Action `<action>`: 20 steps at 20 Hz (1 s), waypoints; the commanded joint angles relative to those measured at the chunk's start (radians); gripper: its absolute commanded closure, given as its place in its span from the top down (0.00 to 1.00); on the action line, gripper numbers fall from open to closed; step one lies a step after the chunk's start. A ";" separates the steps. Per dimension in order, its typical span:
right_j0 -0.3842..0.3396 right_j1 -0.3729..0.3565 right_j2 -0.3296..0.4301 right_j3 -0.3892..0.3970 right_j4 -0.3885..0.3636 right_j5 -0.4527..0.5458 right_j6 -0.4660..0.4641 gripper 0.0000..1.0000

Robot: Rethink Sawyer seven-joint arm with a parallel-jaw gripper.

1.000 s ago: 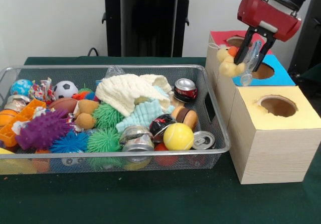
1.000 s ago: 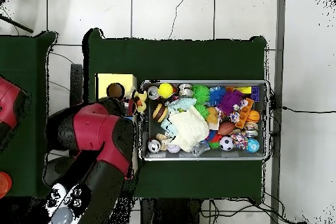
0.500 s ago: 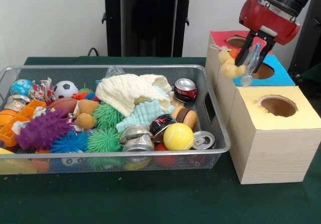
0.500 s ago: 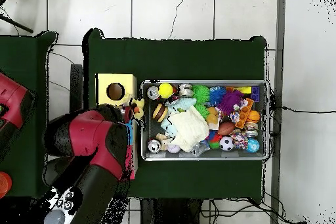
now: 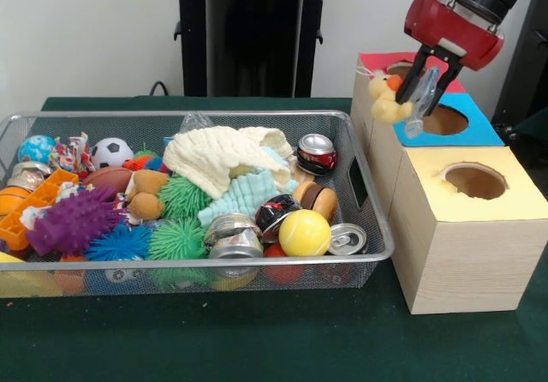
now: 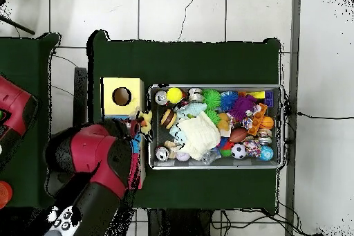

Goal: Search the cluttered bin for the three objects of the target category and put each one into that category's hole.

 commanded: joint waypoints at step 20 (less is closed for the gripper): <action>0.030 0.114 0.003 0.024 0.091 0.057 0.327 0.00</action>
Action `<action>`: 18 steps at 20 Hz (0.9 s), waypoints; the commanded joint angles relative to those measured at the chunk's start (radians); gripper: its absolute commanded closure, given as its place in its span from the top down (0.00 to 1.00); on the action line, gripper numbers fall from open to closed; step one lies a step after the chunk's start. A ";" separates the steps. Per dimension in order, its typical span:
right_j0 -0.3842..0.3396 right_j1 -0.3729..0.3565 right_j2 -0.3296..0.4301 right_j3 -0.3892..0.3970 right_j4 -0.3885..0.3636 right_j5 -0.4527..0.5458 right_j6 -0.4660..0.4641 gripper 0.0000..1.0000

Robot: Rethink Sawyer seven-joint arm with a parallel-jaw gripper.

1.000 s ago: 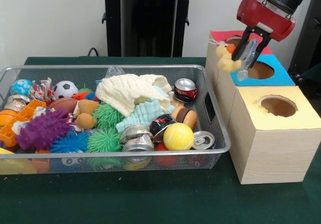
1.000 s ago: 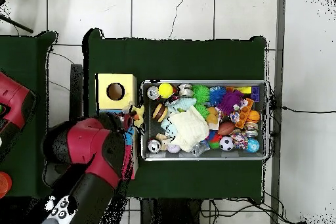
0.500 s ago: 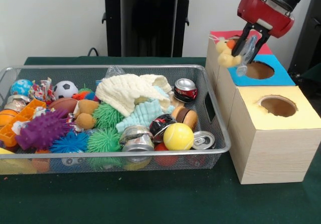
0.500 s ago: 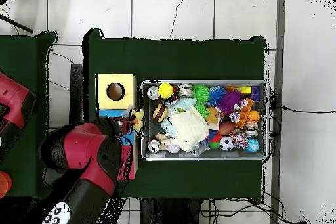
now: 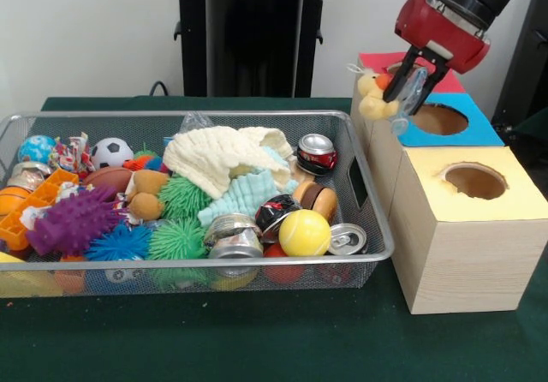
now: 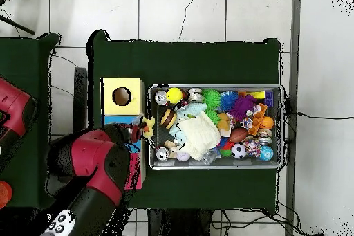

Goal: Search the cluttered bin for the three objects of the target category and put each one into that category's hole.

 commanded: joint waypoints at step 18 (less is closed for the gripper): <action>0.042 0.103 0.006 -0.083 0.100 0.191 0.390 0.00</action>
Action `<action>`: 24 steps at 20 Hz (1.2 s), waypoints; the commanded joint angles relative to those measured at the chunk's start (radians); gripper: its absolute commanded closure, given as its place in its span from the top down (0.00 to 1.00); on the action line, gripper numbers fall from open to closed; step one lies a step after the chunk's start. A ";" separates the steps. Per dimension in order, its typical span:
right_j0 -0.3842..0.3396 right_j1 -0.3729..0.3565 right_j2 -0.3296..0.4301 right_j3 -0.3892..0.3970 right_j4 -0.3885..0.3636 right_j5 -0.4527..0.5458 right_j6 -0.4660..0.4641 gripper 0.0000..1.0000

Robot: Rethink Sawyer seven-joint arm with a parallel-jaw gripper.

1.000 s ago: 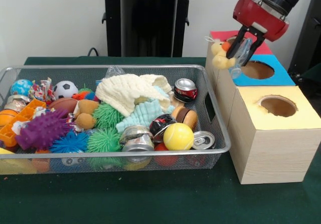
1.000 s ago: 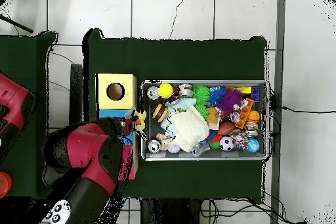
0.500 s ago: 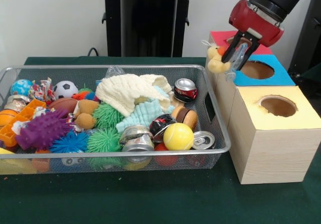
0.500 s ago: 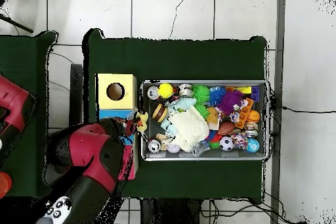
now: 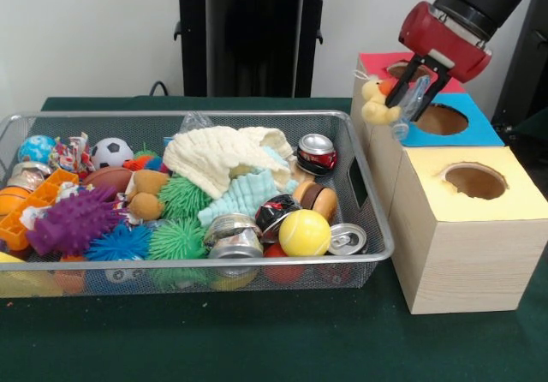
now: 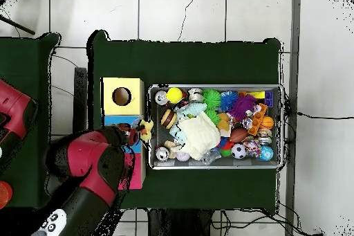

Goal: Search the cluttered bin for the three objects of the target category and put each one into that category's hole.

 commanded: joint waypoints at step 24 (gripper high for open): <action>0.041 0.071 0.096 -0.010 0.072 0.017 0.377 0.00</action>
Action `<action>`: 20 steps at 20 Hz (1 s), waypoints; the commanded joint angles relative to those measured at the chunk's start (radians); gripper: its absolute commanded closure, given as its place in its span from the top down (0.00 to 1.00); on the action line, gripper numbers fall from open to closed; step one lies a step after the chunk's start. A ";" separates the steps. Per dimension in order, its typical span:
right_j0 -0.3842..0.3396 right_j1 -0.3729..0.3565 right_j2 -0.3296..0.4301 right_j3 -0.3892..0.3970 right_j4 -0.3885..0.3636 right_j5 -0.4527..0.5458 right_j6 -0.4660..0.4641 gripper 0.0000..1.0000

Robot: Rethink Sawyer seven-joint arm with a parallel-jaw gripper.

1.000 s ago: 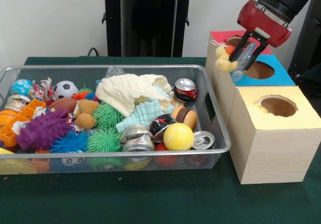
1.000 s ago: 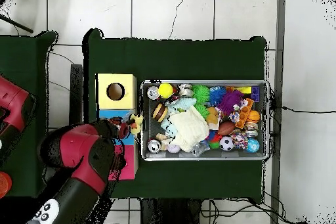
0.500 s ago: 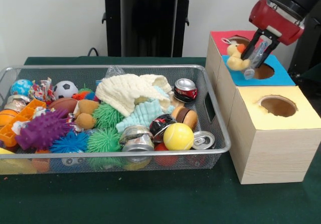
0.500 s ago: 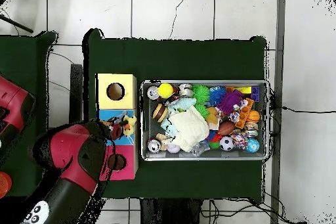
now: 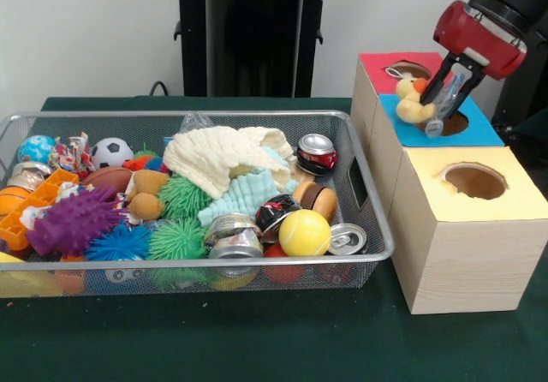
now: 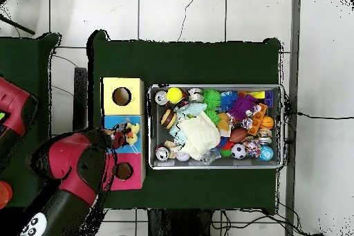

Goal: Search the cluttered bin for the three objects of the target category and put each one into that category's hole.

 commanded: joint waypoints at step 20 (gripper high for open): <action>-0.025 0.060 0.130 0.076 0.042 -0.131 0.263 0.00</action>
